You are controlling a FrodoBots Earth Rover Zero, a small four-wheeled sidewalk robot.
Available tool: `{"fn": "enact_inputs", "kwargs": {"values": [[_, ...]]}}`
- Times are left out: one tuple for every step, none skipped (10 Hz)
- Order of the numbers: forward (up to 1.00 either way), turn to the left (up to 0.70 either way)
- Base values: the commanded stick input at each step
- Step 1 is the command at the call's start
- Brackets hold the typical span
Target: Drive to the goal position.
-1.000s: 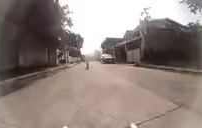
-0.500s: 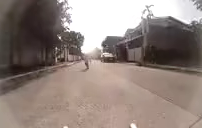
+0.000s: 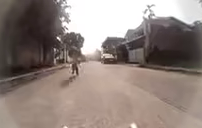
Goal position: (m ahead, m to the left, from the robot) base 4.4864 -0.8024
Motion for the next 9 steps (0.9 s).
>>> {"fn": "enact_inputs", "kwargs": {"values": [[0.7,0.01],[0.7,0.01],[0.7,0.01],[0.7,0.01],[0.7,0.01],[0.7,0.01],[0.7,0.01],[0.7,0.01],[0.7,0.01]]}}
